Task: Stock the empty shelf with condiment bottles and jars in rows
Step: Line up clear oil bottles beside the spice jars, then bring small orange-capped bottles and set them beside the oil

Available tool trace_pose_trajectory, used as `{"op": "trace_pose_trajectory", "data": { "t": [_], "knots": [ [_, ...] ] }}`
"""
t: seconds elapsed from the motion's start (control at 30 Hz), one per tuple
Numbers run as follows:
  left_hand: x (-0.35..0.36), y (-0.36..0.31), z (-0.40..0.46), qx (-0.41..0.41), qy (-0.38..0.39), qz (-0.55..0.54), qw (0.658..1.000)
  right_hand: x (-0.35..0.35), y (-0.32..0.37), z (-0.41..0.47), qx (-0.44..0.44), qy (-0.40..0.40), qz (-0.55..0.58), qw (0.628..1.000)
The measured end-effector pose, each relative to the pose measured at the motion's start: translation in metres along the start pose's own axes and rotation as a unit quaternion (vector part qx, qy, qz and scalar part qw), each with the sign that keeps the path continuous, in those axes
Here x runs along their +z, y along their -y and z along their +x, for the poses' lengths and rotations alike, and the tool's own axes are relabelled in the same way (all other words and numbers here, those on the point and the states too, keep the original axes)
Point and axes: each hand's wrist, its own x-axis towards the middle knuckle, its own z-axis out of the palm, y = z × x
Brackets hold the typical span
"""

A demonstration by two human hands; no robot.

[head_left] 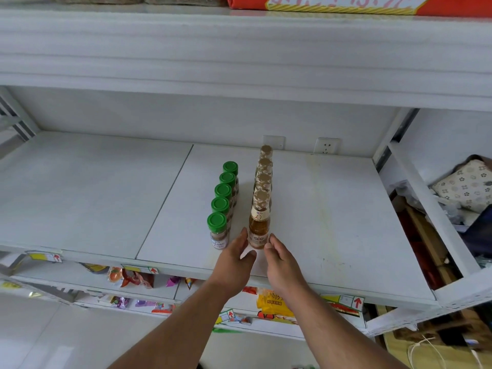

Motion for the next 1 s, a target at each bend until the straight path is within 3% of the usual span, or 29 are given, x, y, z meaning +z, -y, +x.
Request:
{"op": "trace_pose_trajectory", "data": {
  "t": [0.27,0.47,0.77,1.0],
  "knots": [
    [-0.011,0.015,-0.057,-0.04,-0.069,-0.022,0.997,0.013,-0.012,-0.045,-0.079,-0.023,-0.057,0.995],
    [-0.064,0.031,-0.118,-0.038,-0.162,0.062,0.984,0.057,0.01,-0.077,-0.134,0.118,-0.124,0.976],
    [-0.146,0.078,-0.282,-0.123,-0.322,0.126,0.93,0.149,0.052,-0.168,-0.242,0.317,-0.347,0.849],
    [-0.154,0.112,-0.408,-0.197,-0.41,0.116,0.883,0.21,0.047,-0.257,-0.321,0.4,-0.378,0.77]
  ]
}}
